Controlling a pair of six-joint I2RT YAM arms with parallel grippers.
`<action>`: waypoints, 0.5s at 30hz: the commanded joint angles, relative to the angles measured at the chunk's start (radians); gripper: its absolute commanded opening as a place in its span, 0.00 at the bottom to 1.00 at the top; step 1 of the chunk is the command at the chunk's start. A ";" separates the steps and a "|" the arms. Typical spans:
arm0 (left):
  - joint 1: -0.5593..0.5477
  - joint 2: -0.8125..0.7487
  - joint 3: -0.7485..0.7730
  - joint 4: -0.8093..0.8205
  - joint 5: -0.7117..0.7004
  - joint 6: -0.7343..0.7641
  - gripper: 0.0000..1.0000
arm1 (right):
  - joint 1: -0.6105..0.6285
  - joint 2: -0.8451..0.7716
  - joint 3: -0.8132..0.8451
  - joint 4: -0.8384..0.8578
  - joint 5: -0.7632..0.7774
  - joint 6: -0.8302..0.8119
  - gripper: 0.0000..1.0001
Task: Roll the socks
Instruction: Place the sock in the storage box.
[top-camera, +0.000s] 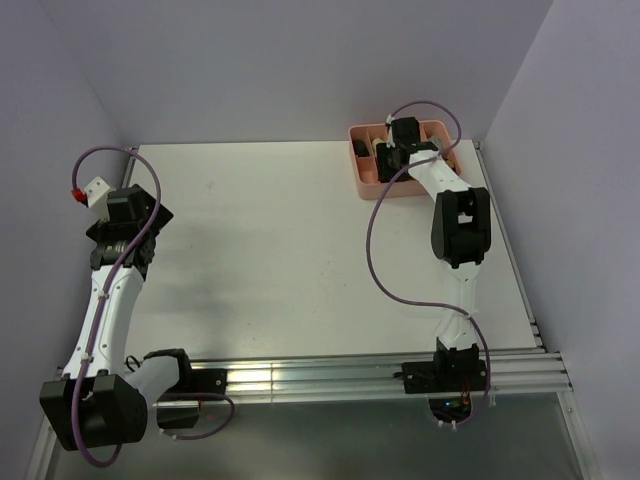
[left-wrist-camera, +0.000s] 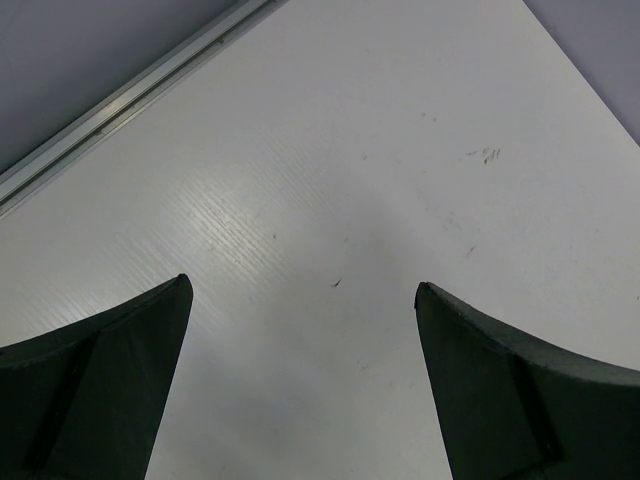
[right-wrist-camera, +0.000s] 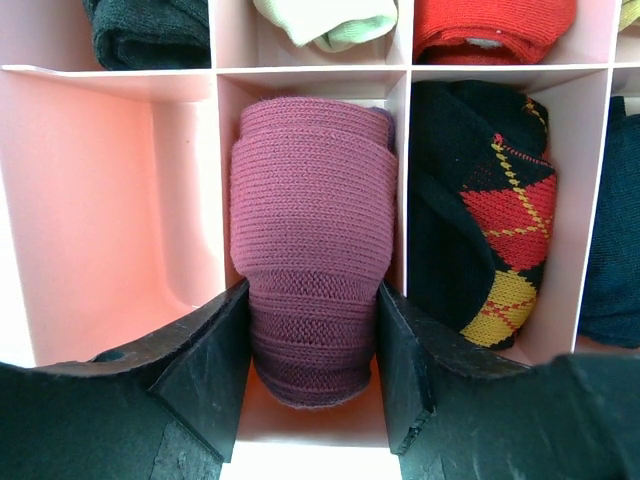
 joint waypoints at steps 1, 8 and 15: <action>0.008 -0.011 -0.003 0.026 0.000 0.010 0.99 | -0.013 -0.065 -0.024 0.023 0.011 -0.014 0.58; 0.008 -0.010 -0.001 0.025 0.000 0.009 0.99 | -0.013 -0.111 -0.092 0.097 -0.008 -0.014 0.59; 0.008 -0.010 0.000 0.023 -0.003 0.009 1.00 | -0.013 -0.133 -0.108 0.125 -0.013 -0.032 0.60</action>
